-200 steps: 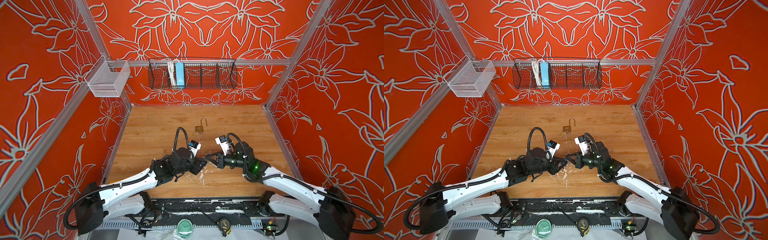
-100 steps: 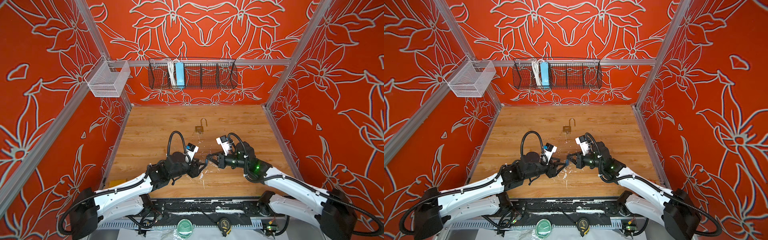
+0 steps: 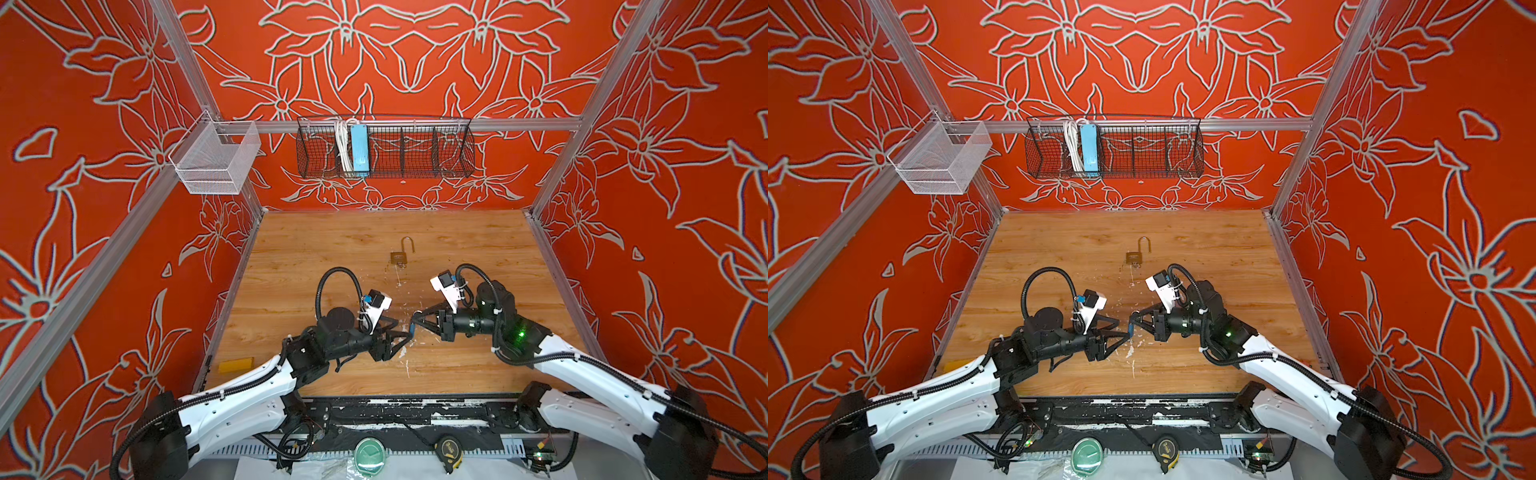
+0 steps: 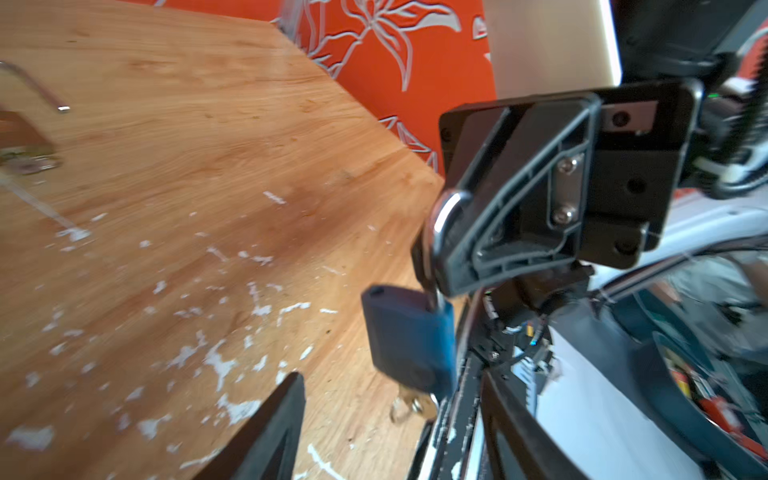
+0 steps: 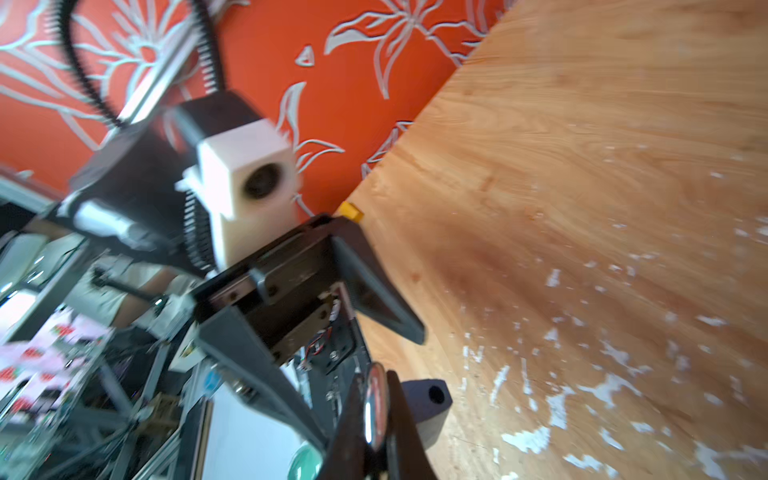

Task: Unlock with the key

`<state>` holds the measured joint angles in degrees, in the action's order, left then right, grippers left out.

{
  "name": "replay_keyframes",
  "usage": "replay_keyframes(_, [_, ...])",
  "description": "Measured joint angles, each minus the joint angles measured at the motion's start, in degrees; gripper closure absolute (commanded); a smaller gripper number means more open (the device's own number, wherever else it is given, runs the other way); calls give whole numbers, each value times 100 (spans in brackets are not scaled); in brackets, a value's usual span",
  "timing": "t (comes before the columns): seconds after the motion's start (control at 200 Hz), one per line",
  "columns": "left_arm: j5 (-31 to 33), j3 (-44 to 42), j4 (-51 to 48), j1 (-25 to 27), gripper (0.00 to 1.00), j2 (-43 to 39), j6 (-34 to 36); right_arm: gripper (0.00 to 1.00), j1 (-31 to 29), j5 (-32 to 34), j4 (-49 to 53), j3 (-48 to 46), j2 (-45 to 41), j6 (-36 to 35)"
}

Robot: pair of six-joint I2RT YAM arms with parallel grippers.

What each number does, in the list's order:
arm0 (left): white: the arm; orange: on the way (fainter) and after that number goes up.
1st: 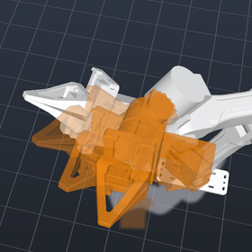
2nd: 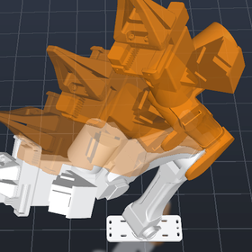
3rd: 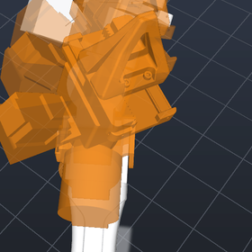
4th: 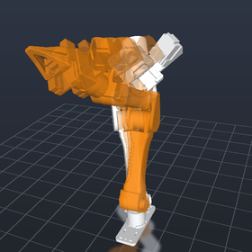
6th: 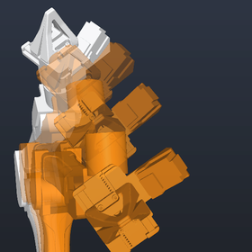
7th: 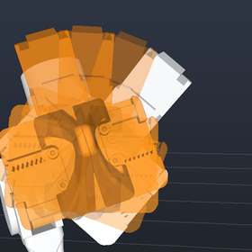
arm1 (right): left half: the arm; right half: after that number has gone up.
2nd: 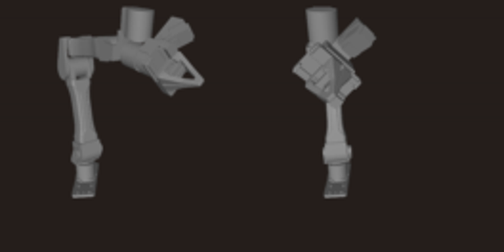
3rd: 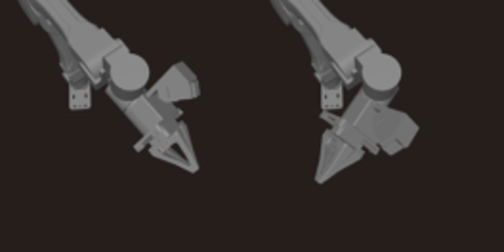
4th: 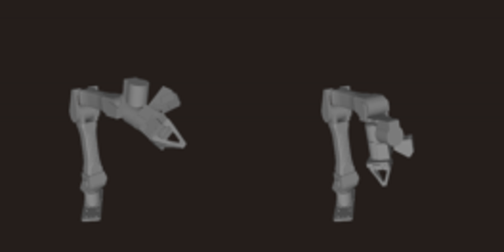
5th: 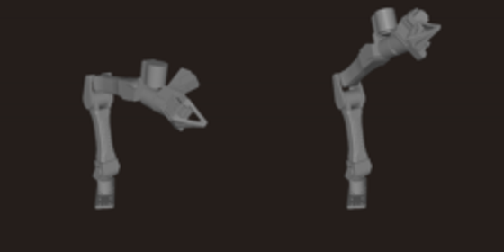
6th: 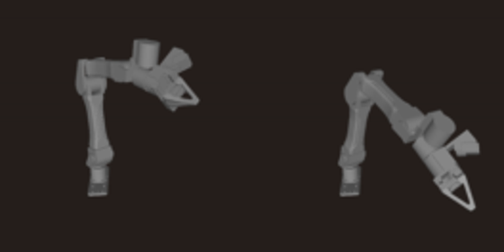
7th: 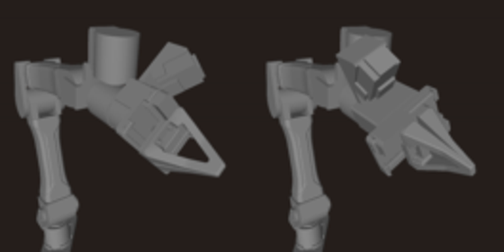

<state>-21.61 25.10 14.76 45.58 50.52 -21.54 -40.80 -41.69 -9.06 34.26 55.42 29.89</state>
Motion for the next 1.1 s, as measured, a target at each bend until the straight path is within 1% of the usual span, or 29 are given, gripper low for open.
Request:
replay_keyframes(0.14, [-973,-48,516,-387,32,28,-74,100,7,-330,356,304,-201,-356])
replay_keyframes(0.32, [-1893,-59,975,-708,28,87,-164,100,7,-702,457,431,-516,-566])
replay_keyframes(0.47, [-2769,-35,1803,-857,26,743,-557,100,7,-905,463,431,-479,-570])
replay_keyframes(0.555, [-3117,-7,2116,-914,26,1029,-789,100,35,-929,507,431,-463,-575])
replay_keyframes(0.736, [-3565,181,2498,-894,26,1084,-1073,100,22,-955,481,450,-407,-597])
replay_keyframes(0.831, [-3788,337,2573,-887,28,1086,-1137,100,22,-975,450,463,-328,-605])
replay_keyframes(0.961, [-3926,433,2500,-885,30,1123,-1154,100,4,-905,476,553,-315,-713])
replay_keyframes(1.101, [-3908,483,2218,-892,34,1123,-1084,100,-17,-710,721,590,-372,-837])
